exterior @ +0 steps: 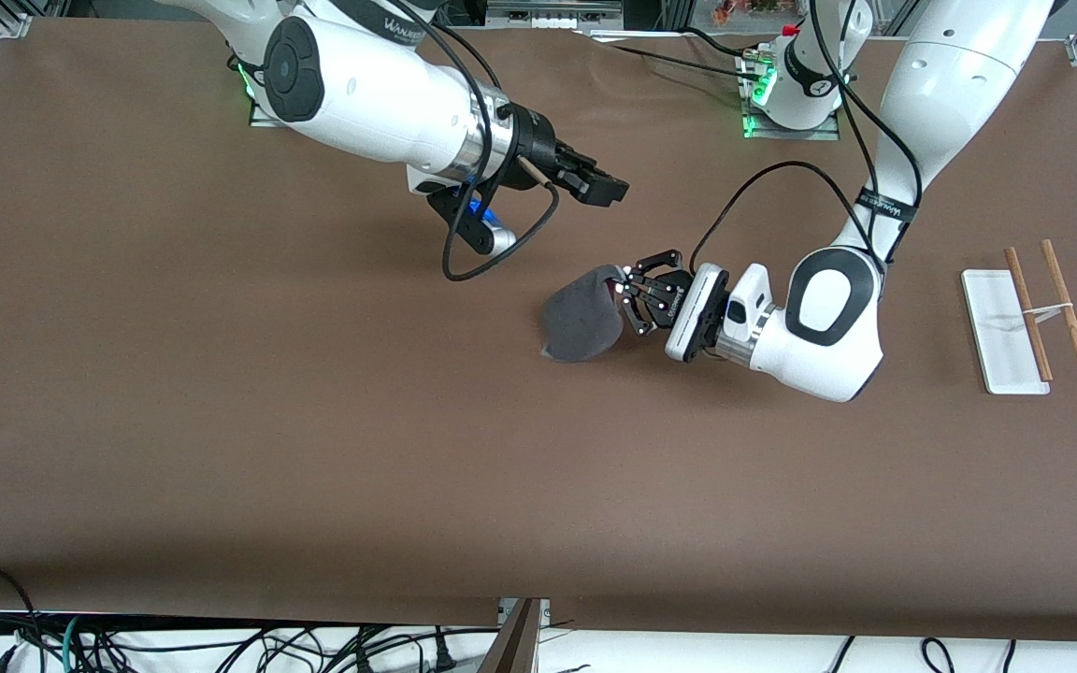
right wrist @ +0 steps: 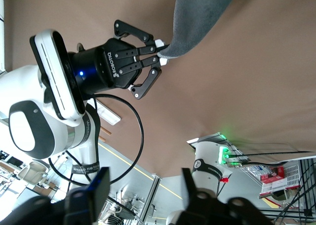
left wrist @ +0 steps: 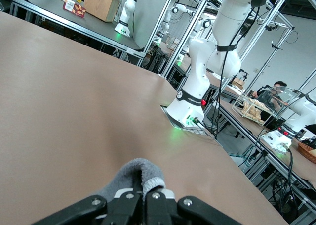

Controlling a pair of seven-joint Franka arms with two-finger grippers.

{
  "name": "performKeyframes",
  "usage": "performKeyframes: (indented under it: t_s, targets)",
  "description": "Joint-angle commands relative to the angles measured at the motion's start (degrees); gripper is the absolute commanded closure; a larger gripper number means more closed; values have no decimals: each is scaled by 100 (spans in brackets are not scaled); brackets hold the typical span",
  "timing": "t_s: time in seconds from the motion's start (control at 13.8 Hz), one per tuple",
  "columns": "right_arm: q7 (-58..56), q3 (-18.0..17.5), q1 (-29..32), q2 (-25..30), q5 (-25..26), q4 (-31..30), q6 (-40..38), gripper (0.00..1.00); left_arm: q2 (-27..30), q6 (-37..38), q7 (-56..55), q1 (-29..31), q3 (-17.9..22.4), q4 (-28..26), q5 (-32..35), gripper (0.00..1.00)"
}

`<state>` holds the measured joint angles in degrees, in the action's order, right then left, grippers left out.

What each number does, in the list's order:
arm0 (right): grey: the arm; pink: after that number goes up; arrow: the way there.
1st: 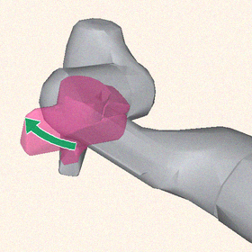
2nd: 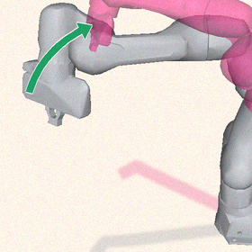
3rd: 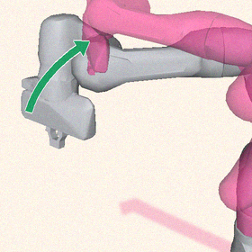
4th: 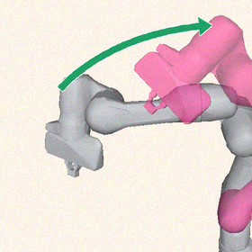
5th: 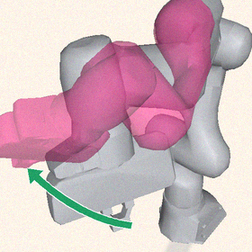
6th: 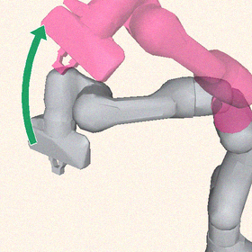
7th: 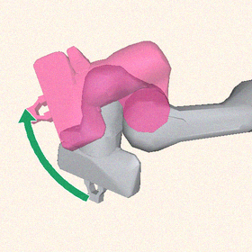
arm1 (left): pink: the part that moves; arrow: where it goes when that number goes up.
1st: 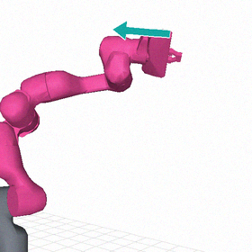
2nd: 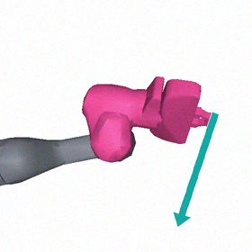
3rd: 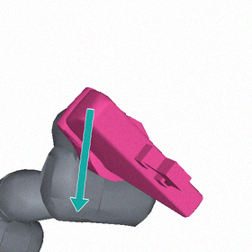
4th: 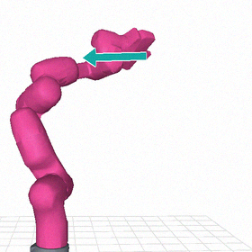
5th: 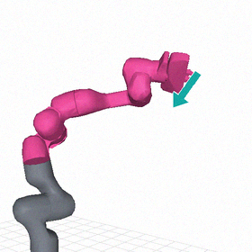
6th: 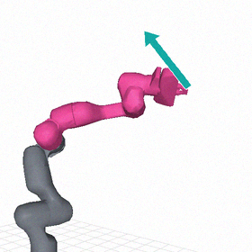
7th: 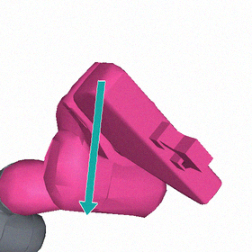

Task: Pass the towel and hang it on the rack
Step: 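Open the right gripper and withdraw it while the left gripper holds towel, then carry the towel with the left gripper to the wooden rack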

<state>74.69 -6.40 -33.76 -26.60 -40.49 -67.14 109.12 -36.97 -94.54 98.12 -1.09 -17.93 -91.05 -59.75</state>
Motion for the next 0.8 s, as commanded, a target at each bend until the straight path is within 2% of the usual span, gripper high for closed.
performKeyframes:
  t_s: [0.0, 0.15, 0.44, 0.58, 0.73]
  targets:
    - [37, 77, 149, 32, 40, 166, -171, 0, 277, 67, -38, 161, 79, -44, -37, 100]
    - [-181, 112, 421, 102, 198, 166, -495, 0, 471, 154, -249, 398, 79, 17, 478, 100]
    - [-1621, 129, 1028, 374, 646, 157, -1532, 0, 472, 1277, -531, 1161, 79, 709, 2199, 100]
    - [-2507, 383, 1091, 550, 1023, 157, -2233, 0, 419, 1936, -549, 1636, 97, 1036, 3122, 100]
    - [-3501, 560, 1082, 831, 1707, 88, -2815, 0, 419, 2149, -540, 2067, 123, 1439, 4001, 100]
